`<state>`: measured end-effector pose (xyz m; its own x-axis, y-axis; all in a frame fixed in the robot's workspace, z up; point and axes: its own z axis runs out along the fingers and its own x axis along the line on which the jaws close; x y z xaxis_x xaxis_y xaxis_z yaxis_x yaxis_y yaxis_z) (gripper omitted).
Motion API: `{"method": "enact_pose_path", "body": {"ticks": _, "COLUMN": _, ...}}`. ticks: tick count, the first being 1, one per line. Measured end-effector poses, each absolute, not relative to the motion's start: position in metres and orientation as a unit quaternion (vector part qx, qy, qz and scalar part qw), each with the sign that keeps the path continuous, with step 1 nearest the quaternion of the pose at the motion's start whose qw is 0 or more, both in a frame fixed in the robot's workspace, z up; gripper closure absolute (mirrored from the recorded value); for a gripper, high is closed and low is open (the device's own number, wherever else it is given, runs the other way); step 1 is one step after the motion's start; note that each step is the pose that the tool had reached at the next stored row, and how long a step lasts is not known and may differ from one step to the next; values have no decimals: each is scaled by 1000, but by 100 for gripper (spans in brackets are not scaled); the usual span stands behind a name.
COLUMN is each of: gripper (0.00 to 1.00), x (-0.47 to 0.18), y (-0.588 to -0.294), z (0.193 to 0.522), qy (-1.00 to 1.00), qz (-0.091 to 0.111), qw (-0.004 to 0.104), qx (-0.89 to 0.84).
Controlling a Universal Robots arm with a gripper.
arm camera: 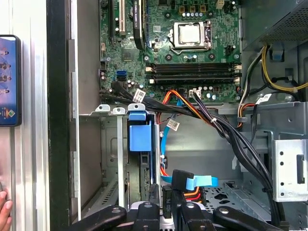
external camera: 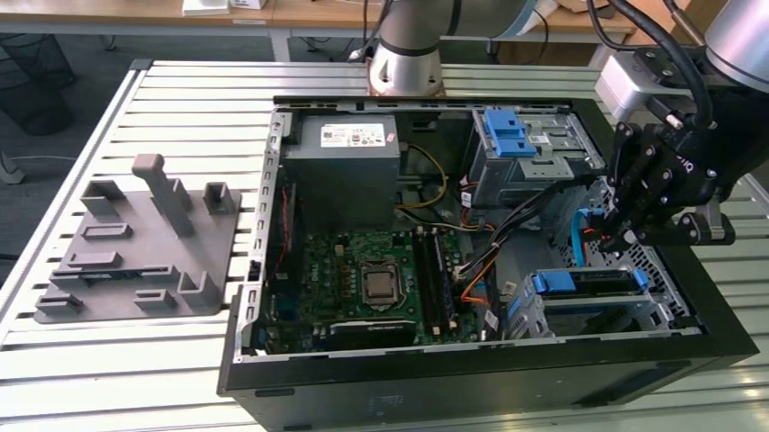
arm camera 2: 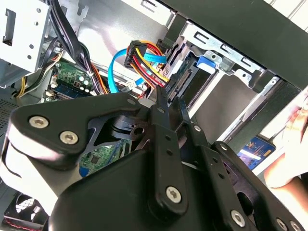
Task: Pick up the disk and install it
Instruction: 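Insert the first disk wire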
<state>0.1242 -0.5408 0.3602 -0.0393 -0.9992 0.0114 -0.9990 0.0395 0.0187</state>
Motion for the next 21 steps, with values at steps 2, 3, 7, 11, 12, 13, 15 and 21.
{"method": "enact_pose_path", "body": {"ticks": 2, "gripper": 75, "x": 124, "y": -541, "z": 360, "qy": -721, "qz": -3, "qw": 11, "qx": 693}}
{"method": "enact_pose_path", "body": {"ticks": 3, "gripper": 75, "x": 124, "y": -541, "z": 360, "qy": -721, "qz": -3, "qw": 11, "qx": 693}}
{"method": "enact_pose_path", "body": {"ticks": 7, "gripper": 75, "x": 124, "y": -541, "z": 360, "qy": -721, "qz": -2, "qw": 10, "qx": 693}}
{"method": "enact_pose_path", "body": {"ticks": 11, "gripper": 75, "x": 124, "y": -541, "z": 358, "qy": -721, "qz": 3, "qw": 5, "qx": 693}}
{"method": "enact_pose_path", "body": {"ticks": 12, "gripper": 75, "x": 124, "y": -541, "z": 357, "qy": -721, "qz": 5, "qw": 3, "qx": 693}}
{"method": "enact_pose_path", "body": {"ticks": 13, "gripper": 75, "x": 124, "y": -541, "z": 357, "qy": -721, "qz": 6, "qw": 1, "qx": 693}}
{"method": "enact_pose_path", "body": {"ticks": 15, "gripper": 75, "x": 123, "y": -541, "z": 356, "qy": -721, "qz": 8, "qw": -1, "qx": 693}}
{"method": "enact_pose_path", "body": {"ticks": 21, "gripper": 76, "x": 122, "y": -541, "z": 354, "qy": -721, "qz": 11, "qw": -4, "qx": 693}}
